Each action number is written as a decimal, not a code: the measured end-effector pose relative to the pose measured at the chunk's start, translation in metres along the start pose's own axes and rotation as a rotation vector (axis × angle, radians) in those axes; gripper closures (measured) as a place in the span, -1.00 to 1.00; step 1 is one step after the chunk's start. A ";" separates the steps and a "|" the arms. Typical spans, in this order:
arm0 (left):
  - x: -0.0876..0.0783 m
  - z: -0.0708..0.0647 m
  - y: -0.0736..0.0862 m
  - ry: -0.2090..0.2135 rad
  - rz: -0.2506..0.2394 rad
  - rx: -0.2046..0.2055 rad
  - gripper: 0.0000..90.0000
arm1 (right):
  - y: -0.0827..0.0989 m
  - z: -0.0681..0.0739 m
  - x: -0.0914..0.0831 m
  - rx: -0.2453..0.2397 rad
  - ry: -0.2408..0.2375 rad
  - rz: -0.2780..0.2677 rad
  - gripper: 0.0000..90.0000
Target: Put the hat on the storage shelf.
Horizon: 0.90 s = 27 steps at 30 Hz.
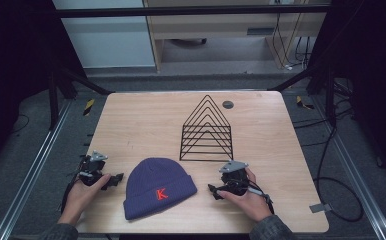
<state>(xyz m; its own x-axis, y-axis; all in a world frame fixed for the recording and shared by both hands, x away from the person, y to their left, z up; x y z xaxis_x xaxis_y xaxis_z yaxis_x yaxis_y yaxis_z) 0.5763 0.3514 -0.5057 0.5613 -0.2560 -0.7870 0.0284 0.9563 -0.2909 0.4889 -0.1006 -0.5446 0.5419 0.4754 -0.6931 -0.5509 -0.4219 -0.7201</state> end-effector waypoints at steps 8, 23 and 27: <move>0.000 -0.001 -0.002 0.012 -0.003 0.015 -1.00 | -0.001 0.000 0.000 0.004 0.004 0.008 -0.80; -0.026 -0.007 -0.008 0.013 -0.116 -0.185 -0.86 | -0.007 0.005 -0.008 -0.031 -0.007 0.045 -0.60; -0.027 -0.017 -0.025 0.019 -0.129 -0.256 -0.85 | -0.008 0.007 -0.010 -0.042 -0.013 0.045 -0.51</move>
<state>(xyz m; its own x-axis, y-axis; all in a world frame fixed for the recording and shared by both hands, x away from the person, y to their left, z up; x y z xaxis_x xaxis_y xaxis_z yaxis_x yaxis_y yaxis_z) 0.5462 0.3320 -0.4871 0.5510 -0.3782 -0.7439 -0.1129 0.8495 -0.5154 0.4840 -0.0962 -0.5318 0.5086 0.4651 -0.7246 -0.5472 -0.4752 -0.6891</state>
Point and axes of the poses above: each handheld gripper's, and its own axes: x roughly forward along the jaws, y roughly out of its underside, z roughly to its left, the point moved 5 cm from there along x, roughly forward along the jaws, and after that the axes turned 3 degrees about x, right-handed, at the moved point
